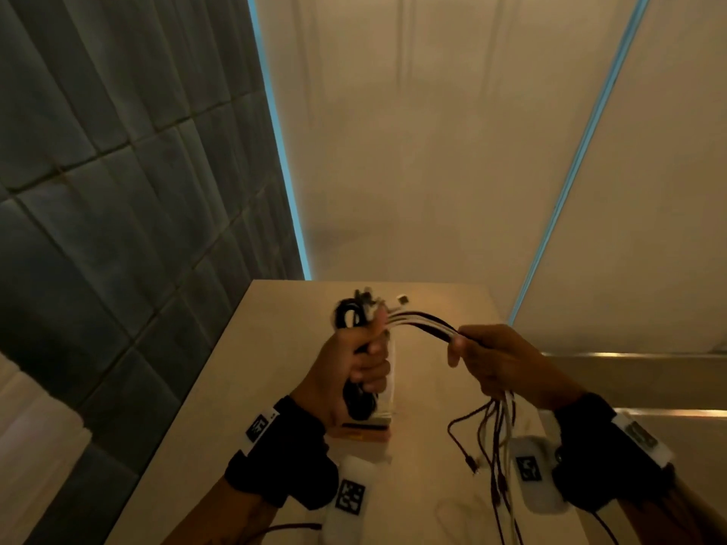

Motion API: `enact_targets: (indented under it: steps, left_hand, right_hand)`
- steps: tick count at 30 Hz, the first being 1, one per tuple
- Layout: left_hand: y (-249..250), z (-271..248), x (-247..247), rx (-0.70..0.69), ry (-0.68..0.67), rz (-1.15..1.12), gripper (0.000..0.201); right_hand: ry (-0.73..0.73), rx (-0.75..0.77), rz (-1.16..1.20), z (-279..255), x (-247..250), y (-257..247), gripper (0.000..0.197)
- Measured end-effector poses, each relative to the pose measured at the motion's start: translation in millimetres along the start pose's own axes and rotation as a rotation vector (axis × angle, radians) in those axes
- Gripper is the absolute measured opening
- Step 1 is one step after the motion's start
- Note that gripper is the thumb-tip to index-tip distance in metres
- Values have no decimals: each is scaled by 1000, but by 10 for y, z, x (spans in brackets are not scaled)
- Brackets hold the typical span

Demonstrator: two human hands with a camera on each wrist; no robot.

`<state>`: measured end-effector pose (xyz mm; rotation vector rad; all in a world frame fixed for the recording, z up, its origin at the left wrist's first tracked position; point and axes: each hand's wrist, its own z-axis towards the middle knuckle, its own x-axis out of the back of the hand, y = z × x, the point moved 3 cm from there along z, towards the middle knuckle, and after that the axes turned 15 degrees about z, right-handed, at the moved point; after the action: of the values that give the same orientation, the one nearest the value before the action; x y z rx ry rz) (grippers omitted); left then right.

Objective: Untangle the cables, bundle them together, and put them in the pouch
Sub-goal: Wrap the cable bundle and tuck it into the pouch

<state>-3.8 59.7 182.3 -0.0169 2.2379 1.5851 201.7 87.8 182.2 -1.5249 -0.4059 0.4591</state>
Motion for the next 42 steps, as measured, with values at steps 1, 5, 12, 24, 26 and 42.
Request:
enact_targets:
  steps: [1, 5, 12, 24, 26, 42]
  left_hand:
    - [14, 5, 58, -20, 44, -38, 44]
    - [-92, 59, 104, -16, 190, -89, 49]
    - [-251, 146, -47, 3, 162, -76, 60]
    - [-92, 95, -91, -74, 227, -220, 7]
    - [25, 139, 1, -131, 271, -260, 14]
    - [287, 252, 12, -317, 381, -134, 9]
  right_hand:
    - [33, 13, 68, -50, 18, 70, 53]
    - [291, 176, 99, -161, -163, 87, 43]
    - [322, 503, -411, -102, -826, -214, 25]
    - [126, 426, -790, 108, -1147, -30, 13]
    - [168, 390, -626, 51, -1125, -16, 17]
    - [194, 120, -205, -168, -472, 434, 56]
